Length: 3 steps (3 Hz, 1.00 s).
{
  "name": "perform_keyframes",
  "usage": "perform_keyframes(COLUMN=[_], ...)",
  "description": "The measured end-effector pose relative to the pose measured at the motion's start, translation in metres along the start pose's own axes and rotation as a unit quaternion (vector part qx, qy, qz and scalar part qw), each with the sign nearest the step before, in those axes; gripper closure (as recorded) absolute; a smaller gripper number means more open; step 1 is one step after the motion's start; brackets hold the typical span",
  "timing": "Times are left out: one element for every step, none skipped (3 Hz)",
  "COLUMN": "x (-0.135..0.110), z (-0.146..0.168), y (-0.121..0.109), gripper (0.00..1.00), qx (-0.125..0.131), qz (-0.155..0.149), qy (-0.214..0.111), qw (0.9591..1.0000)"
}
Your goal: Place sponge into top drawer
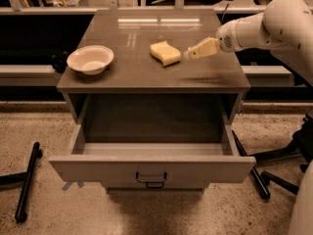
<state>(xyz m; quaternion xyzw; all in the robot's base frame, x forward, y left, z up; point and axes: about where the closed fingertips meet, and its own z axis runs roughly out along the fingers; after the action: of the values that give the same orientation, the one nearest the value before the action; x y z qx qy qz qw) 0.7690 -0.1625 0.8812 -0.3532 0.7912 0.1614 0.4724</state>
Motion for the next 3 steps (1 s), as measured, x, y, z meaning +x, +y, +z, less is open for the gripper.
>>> perform_keyframes(x=[0.000, 0.000, 0.002], z=[0.021, 0.042, 0.065], y=[-0.002, 0.001, 0.008], gripper=[0.00, 0.00, 0.00], qx=[0.001, -0.010, -0.023], qz=[0.004, 0.010, 0.012], qy=[0.002, 0.003, 0.005], qw=[1.0000, 0.9999, 0.9997])
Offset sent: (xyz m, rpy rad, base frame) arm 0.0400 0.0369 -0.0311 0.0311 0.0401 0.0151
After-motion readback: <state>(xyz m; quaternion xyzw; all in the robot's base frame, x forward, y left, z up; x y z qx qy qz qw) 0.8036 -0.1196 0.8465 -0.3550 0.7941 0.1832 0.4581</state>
